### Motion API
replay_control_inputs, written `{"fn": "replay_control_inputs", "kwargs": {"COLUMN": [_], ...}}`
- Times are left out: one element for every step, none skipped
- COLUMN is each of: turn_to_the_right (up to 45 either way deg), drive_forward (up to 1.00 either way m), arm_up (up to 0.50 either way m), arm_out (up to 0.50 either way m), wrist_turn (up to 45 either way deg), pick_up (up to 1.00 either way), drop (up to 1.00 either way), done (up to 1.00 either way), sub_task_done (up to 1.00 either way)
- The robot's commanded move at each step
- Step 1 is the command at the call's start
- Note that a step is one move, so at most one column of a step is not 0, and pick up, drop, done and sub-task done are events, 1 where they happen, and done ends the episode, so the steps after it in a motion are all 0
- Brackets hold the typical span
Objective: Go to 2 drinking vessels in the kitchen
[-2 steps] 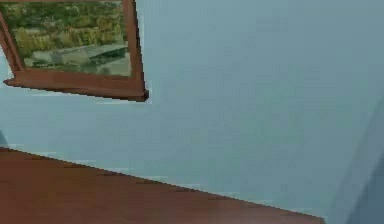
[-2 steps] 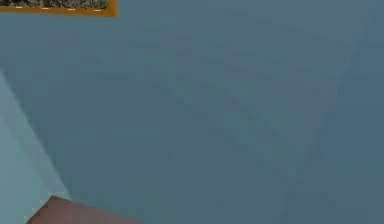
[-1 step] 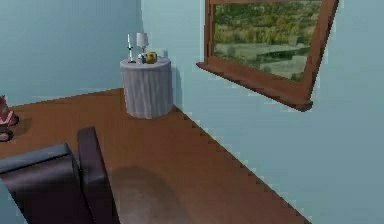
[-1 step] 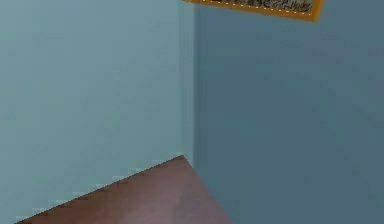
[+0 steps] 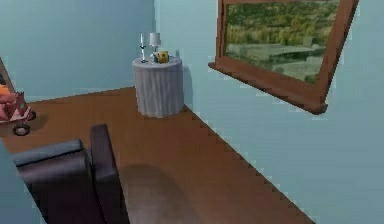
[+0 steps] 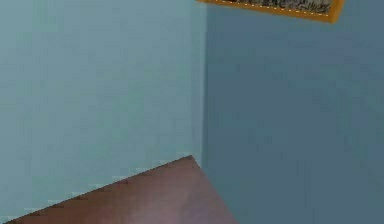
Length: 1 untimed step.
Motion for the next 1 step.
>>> {"fn": "replay_control_inputs", "kwargs": {"turn_to_the_right": [0.0], "drive_forward": [0.90], "arm_up": [0.00], "arm_out": [0.00], "wrist_turn": [0.0], "pick_up": [0.00], "drop": [0.00], "done": [0.00], "sub_task_done": [0.00]}}
